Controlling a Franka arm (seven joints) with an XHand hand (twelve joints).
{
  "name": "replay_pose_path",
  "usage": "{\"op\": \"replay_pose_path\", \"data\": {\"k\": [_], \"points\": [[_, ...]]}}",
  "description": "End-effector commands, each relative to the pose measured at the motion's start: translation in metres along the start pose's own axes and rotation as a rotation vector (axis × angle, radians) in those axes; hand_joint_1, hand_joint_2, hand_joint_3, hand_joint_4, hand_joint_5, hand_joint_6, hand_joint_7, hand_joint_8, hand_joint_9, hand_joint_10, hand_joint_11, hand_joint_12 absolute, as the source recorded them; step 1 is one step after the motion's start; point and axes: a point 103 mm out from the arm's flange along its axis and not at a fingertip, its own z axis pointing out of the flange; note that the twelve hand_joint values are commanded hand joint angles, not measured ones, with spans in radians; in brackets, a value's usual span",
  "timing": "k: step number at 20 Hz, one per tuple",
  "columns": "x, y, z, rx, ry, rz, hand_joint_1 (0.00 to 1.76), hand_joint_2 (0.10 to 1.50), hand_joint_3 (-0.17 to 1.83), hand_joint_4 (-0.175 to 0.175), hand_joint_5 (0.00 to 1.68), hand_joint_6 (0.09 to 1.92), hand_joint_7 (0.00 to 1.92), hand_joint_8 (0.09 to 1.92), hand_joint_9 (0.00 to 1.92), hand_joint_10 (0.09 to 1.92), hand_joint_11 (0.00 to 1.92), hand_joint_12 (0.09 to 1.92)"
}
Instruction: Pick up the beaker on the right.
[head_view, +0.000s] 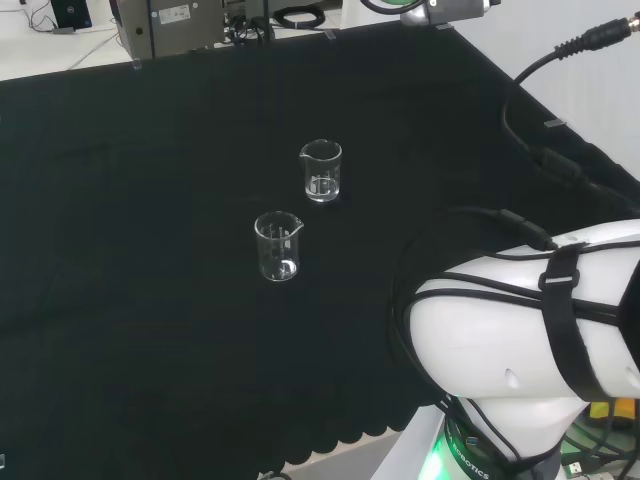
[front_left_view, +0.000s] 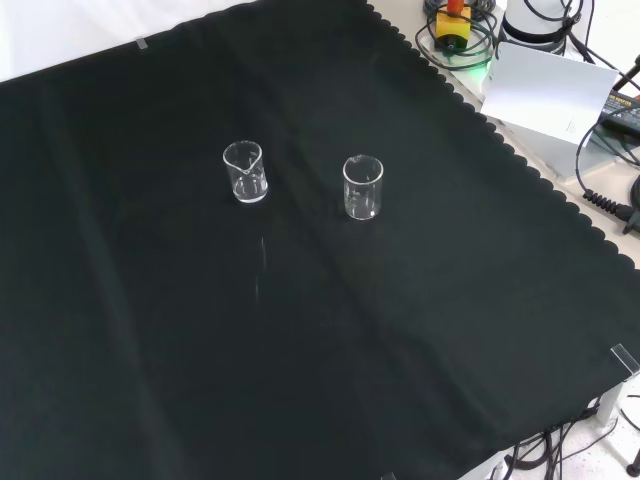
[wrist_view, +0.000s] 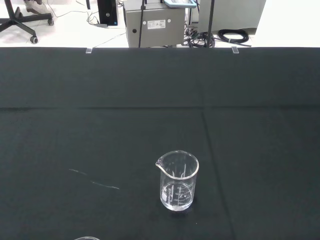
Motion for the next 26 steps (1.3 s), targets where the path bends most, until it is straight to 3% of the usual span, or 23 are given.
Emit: {"op": "replay_pose_path", "data": {"k": [1,4,14,20,26], "points": [[0.000,0.000,0.000,-0.010,-0.005,0.000,0.16,1.27,0.00,-0.028,0.28,0.12,0.02,0.51,0.42,0.09,0.00,1.33],[-0.001,0.000,-0.001,-0.007,-0.005,0.000,0.02,1.35,0.04,-0.030,0.27,0.10,0.00,0.49,0.39,0.09,0.00,1.30],[-0.015,0.018,0.010,0.015,0.001,0.042,0.00,1.36,0.04,-0.031,0.27,0.09,0.00,0.49,0.39,0.09,0.00,1.30],[-0.030,0.043,0.038,0.030,0.032,0.081,0.00,1.36,0.04,-0.031,0.27,0.09,0.01,0.49,0.40,0.09,0.00,1.30],[-0.063,0.074,0.081,0.066,0.100,0.096,0.05,1.33,0.03,-0.031,0.28,0.09,0.04,0.51,0.43,0.09,0.00,1.33]]}}
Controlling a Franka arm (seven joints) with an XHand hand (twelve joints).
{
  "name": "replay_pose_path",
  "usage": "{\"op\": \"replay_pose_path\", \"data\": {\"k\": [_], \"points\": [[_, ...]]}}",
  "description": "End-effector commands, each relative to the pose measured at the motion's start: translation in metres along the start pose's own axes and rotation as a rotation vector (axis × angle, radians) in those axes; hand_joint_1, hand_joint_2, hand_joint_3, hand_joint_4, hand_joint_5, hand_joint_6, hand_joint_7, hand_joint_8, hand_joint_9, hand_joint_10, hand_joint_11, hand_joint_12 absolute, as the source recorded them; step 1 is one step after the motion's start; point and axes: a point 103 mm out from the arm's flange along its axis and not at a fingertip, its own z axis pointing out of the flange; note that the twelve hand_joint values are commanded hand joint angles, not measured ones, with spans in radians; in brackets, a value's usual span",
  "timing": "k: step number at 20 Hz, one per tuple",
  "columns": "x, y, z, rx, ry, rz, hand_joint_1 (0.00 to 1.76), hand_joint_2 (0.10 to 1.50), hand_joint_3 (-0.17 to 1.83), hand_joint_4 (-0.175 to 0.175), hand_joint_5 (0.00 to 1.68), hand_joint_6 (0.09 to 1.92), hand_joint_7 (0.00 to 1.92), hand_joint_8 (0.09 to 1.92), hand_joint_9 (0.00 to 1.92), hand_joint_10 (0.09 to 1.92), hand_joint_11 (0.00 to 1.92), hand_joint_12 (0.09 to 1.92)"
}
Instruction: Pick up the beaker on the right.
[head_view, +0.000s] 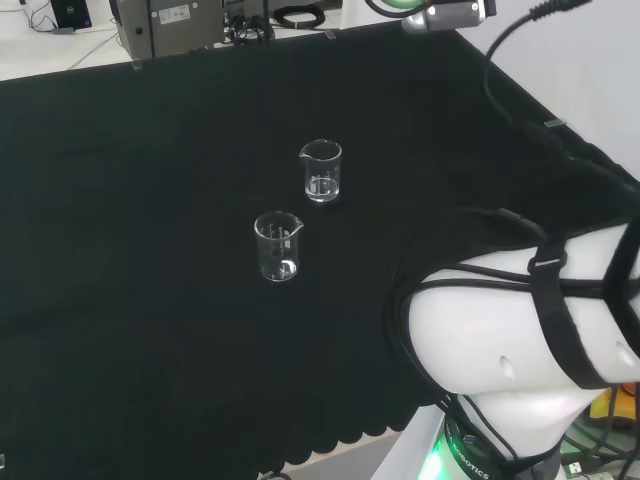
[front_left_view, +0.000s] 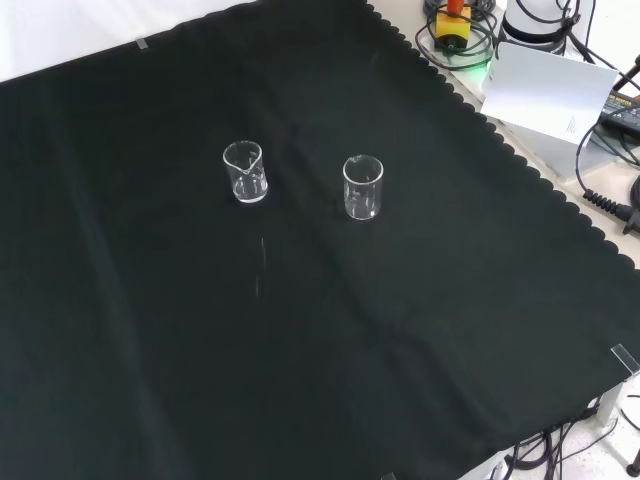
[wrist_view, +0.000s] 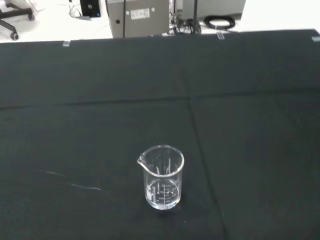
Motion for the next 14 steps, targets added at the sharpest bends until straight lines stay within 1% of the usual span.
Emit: {"op": "replay_pose_path", "data": {"k": [1,3,6,7,8,11,12,14], "points": [[-0.042,0.046,0.051,0.030,0.076,0.028,0.09,1.31,0.02,-0.030,0.29,0.09,0.05,0.51,0.44,0.09,0.00,1.34],[-0.052,0.061,0.065,0.027,0.100,0.024,0.15,1.29,0.01,-0.030,0.29,0.09,0.06,0.52,0.45,0.09,0.00,1.36],[-0.068,0.087,0.090,0.026,0.154,0.016,0.17,1.28,0.01,-0.029,0.29,0.09,0.07,0.52,0.46,0.10,0.00,1.36],[-0.071,0.097,0.098,0.026,0.169,0.011,0.21,1.26,0.00,-0.029,0.30,0.09,0.10,0.55,0.46,0.15,0.00,1.37],[-0.074,0.105,0.106,0.027,0.191,0.006,0.26,1.24,-0.02,-0.029,0.31,0.09,0.13,0.58,0.45,0.25,0.00,1.39],[-0.080,0.128,0.131,0.043,0.308,0.005,0.34,1.21,-0.04,-0.029,0.32,0.09,0.15,0.63,0.35,0.56,0.00,1.40],[-0.080,0.135,0.138,0.050,0.314,-0.001,0.35,1.20,-0.05,-0.028,0.32,0.09,0.15,0.63,0.33,0.61,0.00,1.40],[-0.079,0.149,0.153,0.067,0.322,-0.014,0.36,1.20,-0.05,-0.025,0.32,0.09,0.14,0.63,0.31,0.65,0.00,1.40]]}}
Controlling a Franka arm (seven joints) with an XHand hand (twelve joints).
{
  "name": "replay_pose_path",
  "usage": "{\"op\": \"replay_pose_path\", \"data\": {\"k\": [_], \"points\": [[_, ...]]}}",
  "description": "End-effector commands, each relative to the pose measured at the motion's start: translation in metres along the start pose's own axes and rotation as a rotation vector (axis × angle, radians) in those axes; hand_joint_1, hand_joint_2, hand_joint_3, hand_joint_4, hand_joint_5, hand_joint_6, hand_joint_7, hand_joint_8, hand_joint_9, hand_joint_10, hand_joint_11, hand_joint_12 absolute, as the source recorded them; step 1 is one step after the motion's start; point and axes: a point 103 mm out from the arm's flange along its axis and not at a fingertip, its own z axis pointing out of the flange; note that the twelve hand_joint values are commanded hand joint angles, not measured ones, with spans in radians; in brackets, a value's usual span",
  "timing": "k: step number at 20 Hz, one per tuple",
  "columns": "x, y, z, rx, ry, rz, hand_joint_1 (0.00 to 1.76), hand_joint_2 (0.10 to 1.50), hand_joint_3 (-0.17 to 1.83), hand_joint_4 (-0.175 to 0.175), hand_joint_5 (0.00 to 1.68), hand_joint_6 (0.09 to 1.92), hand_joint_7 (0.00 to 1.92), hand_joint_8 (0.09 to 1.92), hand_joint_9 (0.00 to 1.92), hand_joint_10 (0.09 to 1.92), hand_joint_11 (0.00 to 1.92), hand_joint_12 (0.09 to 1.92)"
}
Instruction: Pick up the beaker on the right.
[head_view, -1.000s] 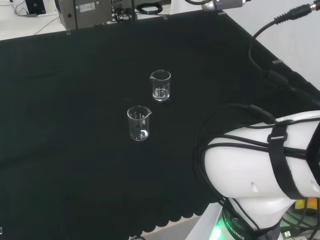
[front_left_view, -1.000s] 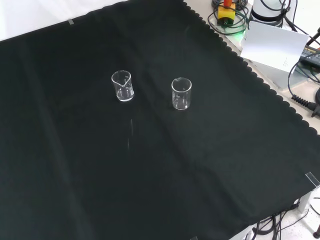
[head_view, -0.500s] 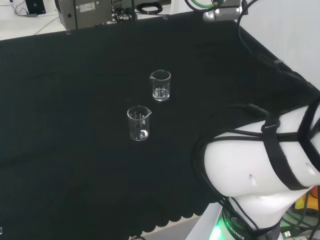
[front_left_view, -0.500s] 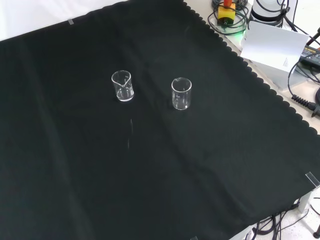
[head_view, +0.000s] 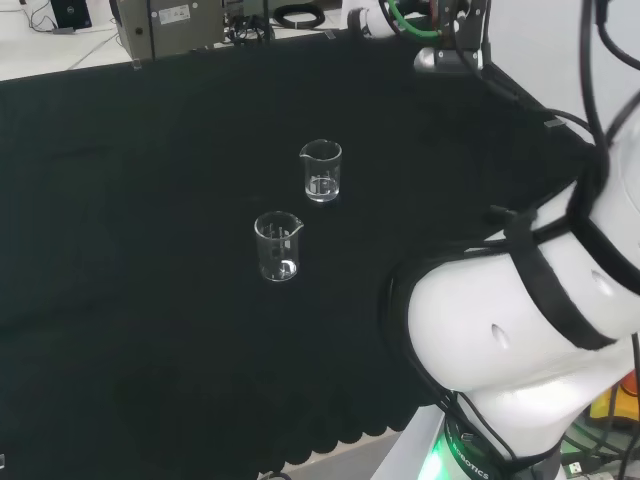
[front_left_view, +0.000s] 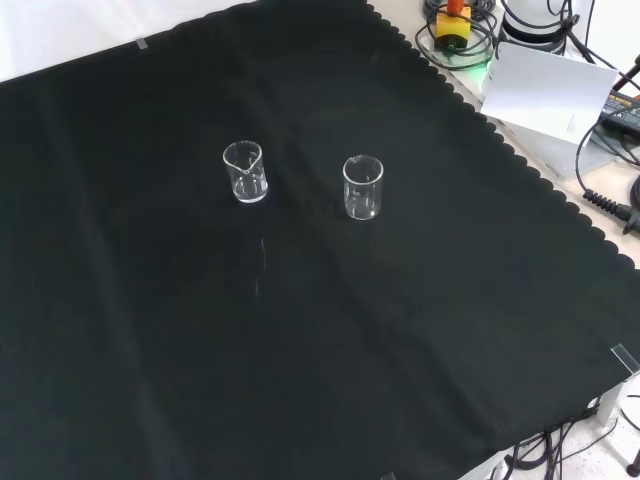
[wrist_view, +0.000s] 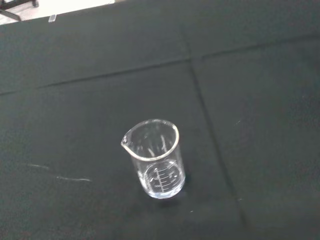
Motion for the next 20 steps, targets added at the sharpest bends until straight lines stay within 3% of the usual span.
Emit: {"op": "replay_pose_path", "data": {"k": [1,8,20], "points": [[-0.038,0.078,0.052,-0.011,0.173,-0.019,0.36,1.20,-0.06,-0.024,0.32,0.09,0.14,0.63,0.31,0.66,0.00,1.41],[-0.041,0.118,0.099,0.059,0.233,-0.076,0.39,1.16,-0.08,-0.012,0.27,0.09,0.07,0.61,0.26,0.67,0.00,1.37],[-0.051,0.151,0.150,0.150,0.254,-0.111,0.64,1.01,-0.17,-0.007,0.20,0.09,0.06,0.60,0.23,0.69,0.00,1.34]]}}
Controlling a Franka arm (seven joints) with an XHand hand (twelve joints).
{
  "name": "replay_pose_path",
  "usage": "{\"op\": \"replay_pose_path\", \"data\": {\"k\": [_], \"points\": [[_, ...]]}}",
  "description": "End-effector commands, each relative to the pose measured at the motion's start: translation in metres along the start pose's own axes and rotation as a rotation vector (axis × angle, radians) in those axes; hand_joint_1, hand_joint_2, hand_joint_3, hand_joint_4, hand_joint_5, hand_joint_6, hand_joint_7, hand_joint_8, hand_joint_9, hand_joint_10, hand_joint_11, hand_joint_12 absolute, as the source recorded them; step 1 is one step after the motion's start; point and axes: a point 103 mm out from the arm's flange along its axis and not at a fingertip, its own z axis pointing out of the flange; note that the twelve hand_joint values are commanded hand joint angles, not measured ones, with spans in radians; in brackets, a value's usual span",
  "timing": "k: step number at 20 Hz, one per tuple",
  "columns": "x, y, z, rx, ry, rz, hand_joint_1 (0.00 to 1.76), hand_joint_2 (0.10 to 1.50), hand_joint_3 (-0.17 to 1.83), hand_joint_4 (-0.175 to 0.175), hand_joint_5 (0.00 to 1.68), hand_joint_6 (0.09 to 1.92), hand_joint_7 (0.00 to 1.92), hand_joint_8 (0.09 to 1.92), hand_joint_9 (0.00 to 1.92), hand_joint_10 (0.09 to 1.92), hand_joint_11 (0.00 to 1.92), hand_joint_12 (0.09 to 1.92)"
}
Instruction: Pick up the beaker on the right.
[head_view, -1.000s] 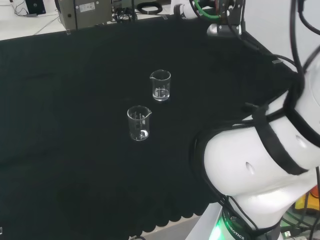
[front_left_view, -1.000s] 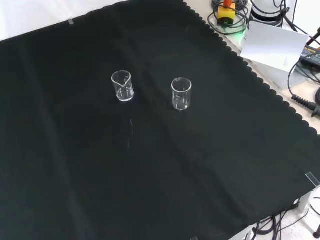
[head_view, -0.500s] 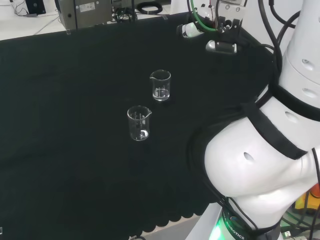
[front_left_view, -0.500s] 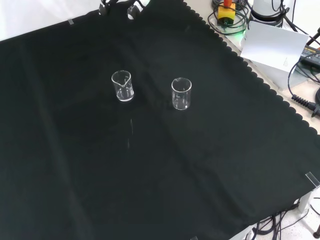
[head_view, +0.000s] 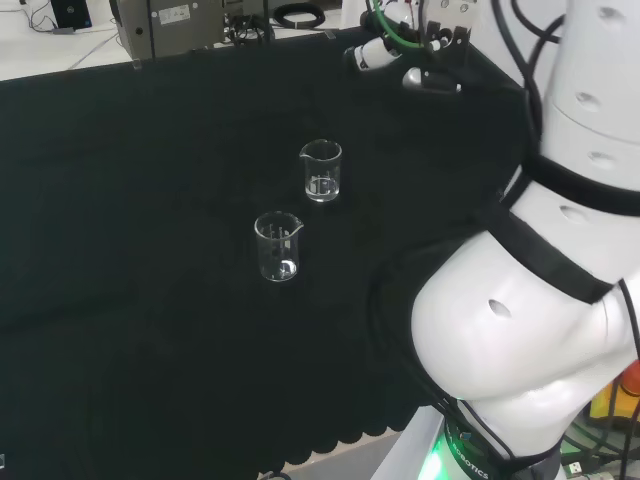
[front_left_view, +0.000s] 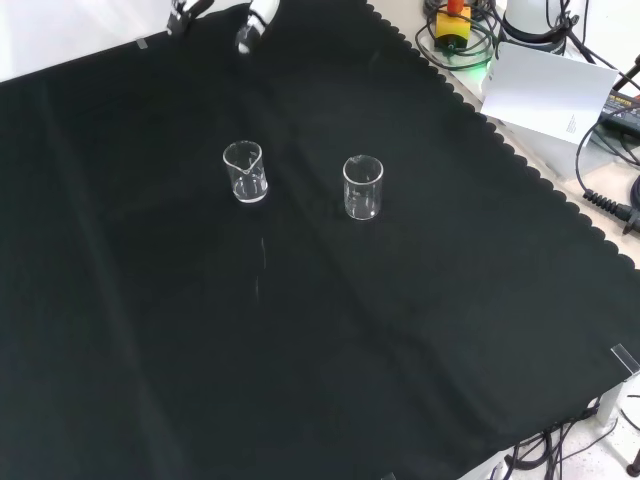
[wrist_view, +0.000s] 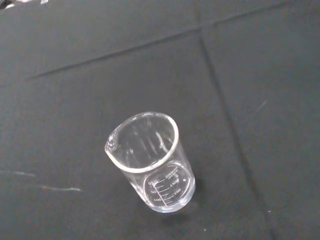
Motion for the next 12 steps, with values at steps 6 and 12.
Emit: {"op": "replay_pose_path", "data": {"k": [6,12], "points": [[-0.044,0.073,0.097,0.111,0.162,-0.111,0.72,0.97,-0.17,-0.007,0.22,0.09,0.07,0.60,0.23,0.68,0.00,1.34],[-0.050,0.069,0.124,0.127,0.212,-0.186,0.76,0.94,-0.17,-0.004,0.25,0.09,0.09,0.60,0.22,0.68,0.00,1.33]]}}
